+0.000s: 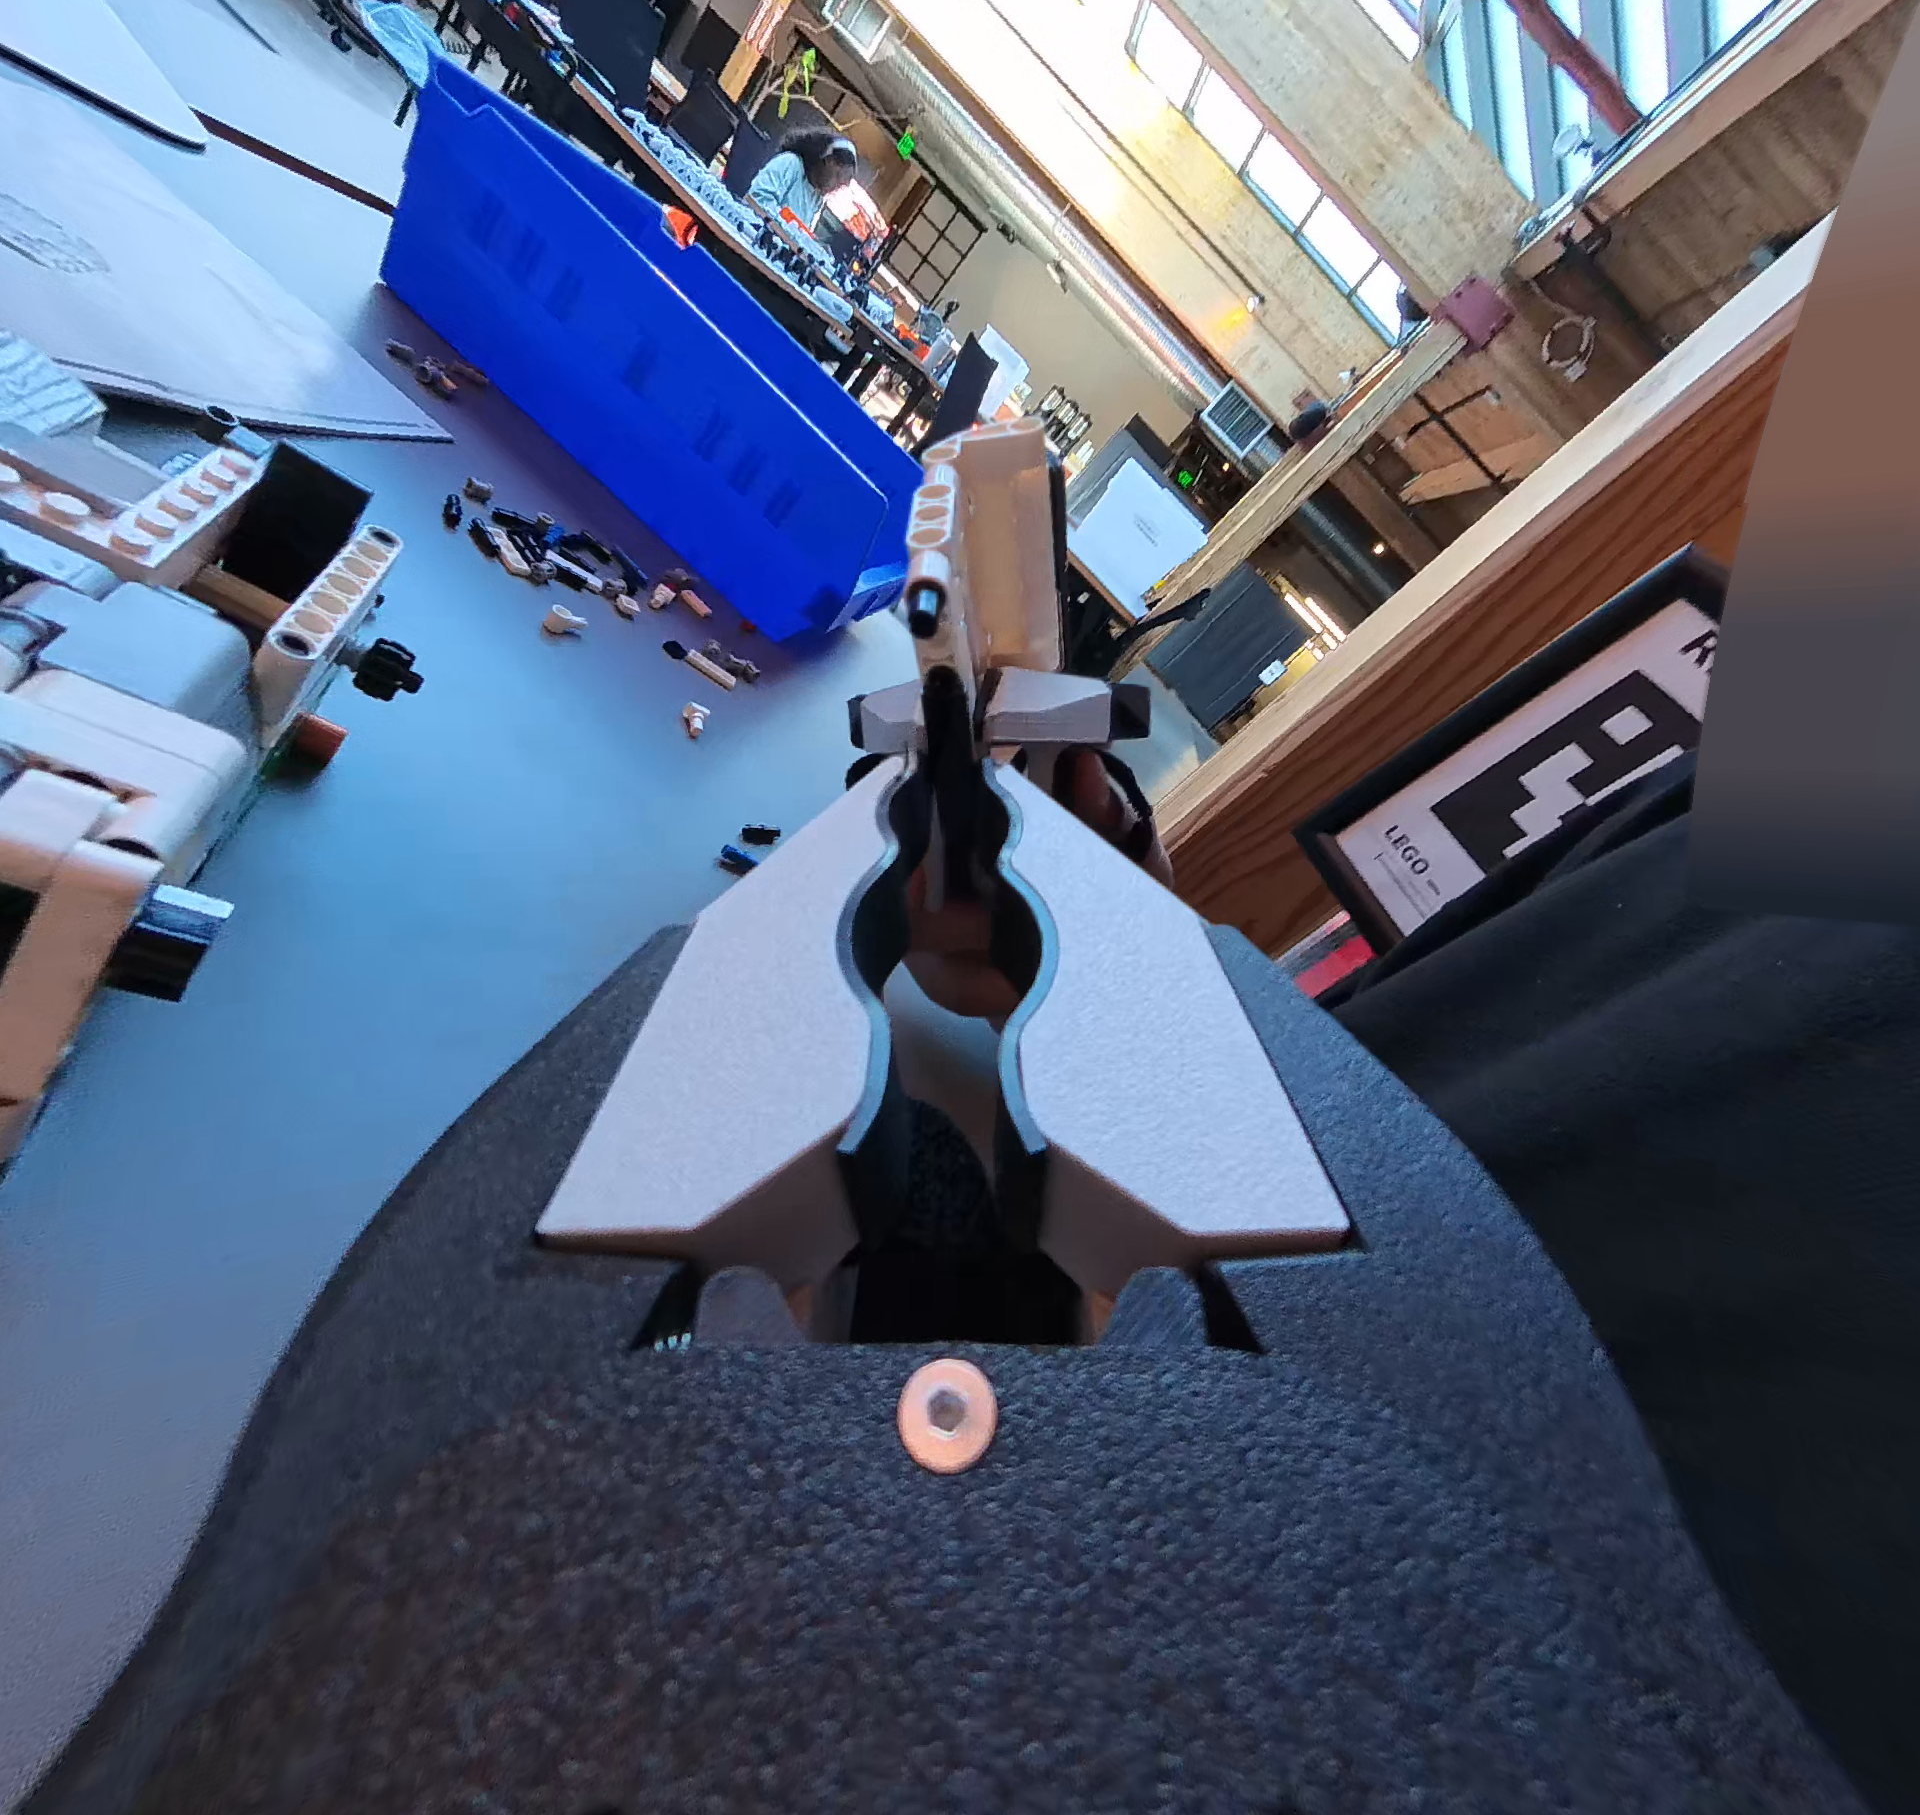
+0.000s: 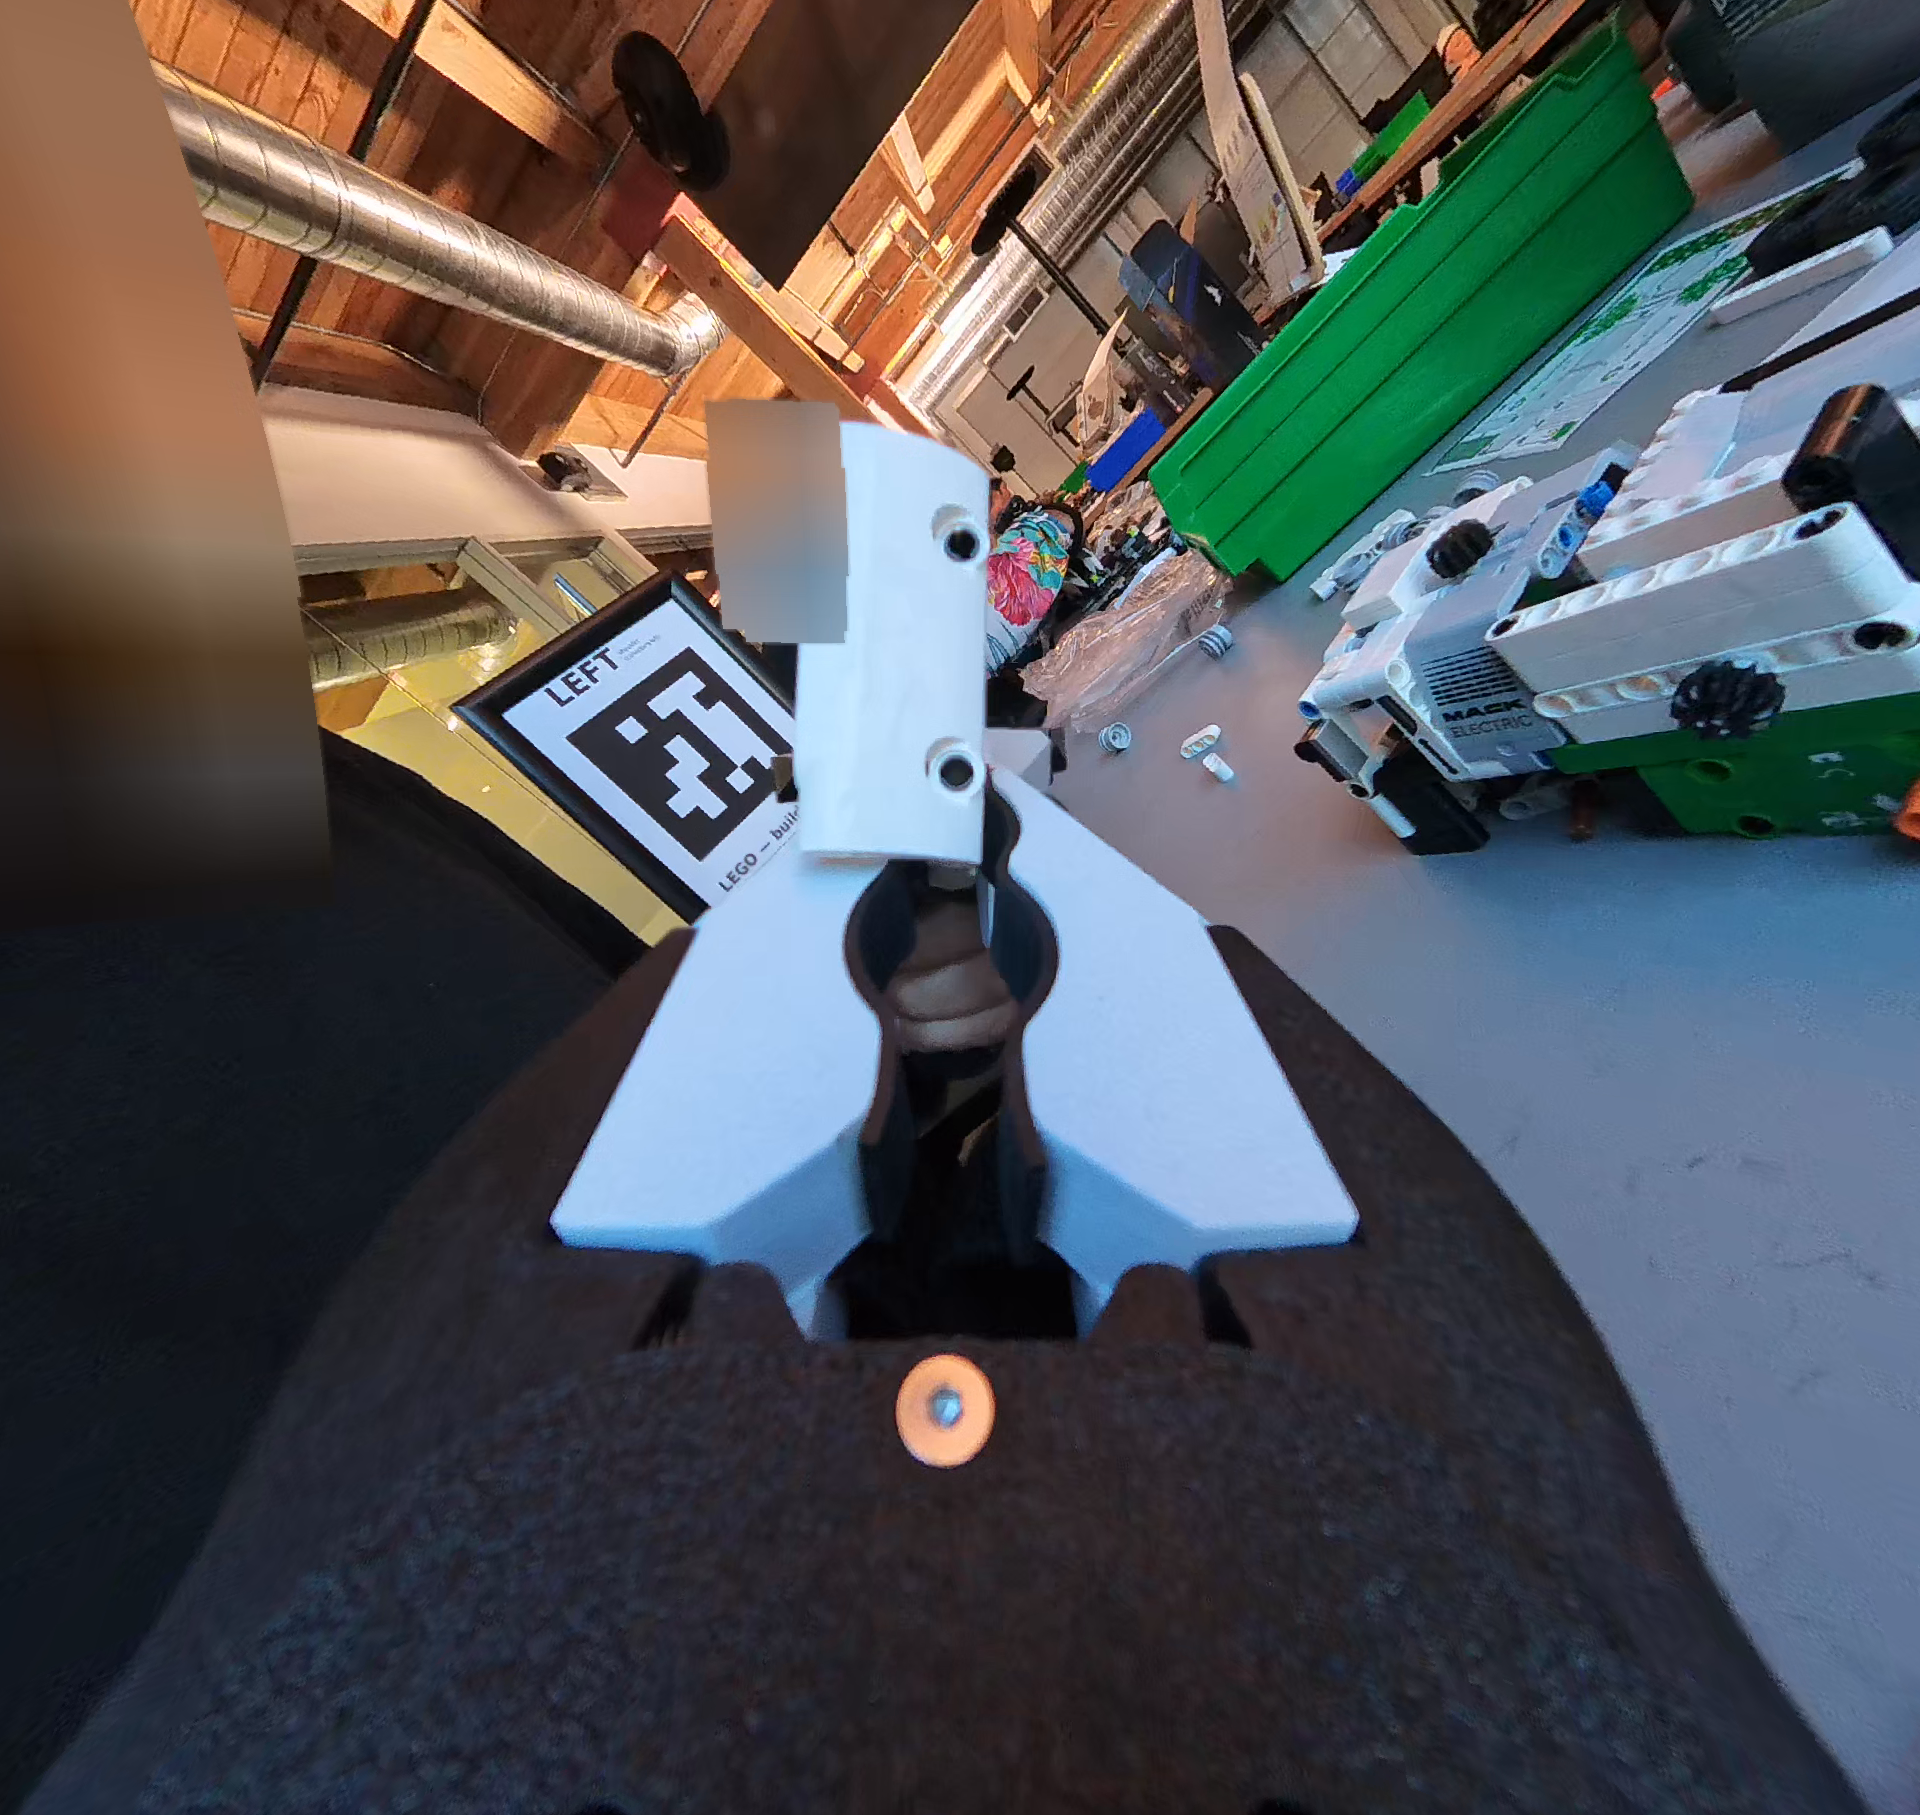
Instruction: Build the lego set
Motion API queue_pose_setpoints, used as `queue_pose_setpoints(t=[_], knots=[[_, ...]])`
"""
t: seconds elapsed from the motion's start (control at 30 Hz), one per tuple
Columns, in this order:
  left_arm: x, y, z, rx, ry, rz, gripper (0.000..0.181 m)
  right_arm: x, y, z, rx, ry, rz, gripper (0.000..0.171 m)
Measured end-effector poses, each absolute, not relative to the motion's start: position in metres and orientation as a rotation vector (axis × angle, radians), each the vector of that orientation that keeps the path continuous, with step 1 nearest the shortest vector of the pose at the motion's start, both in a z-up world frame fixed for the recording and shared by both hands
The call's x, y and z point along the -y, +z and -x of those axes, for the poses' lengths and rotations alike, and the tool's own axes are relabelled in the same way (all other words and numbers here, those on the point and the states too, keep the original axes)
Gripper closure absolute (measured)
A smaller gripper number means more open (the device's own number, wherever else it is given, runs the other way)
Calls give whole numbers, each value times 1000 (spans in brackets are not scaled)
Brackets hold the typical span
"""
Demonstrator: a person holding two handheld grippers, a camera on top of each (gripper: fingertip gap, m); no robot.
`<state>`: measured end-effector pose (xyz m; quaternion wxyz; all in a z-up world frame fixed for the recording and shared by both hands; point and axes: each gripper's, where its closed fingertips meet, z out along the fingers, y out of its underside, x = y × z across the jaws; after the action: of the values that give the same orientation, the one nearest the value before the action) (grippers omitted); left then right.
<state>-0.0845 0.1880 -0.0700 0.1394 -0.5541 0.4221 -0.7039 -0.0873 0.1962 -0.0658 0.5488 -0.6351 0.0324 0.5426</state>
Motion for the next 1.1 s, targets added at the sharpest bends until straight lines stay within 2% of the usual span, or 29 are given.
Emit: queue_pose_setpoints(t=[0.33,0.73,1.1], knots=[[-189,-65,80,-1004,-2271,1665,175,-197,-63,84,-105,1286,1455,164],[-197,-71,79,-1160,-2028,1647,173,-203,-69,80,-189,1305,1463,164],[-204,-71,80,-1133,-2010,1655,181,-201,-71,83,-145,1302,1494,164]])
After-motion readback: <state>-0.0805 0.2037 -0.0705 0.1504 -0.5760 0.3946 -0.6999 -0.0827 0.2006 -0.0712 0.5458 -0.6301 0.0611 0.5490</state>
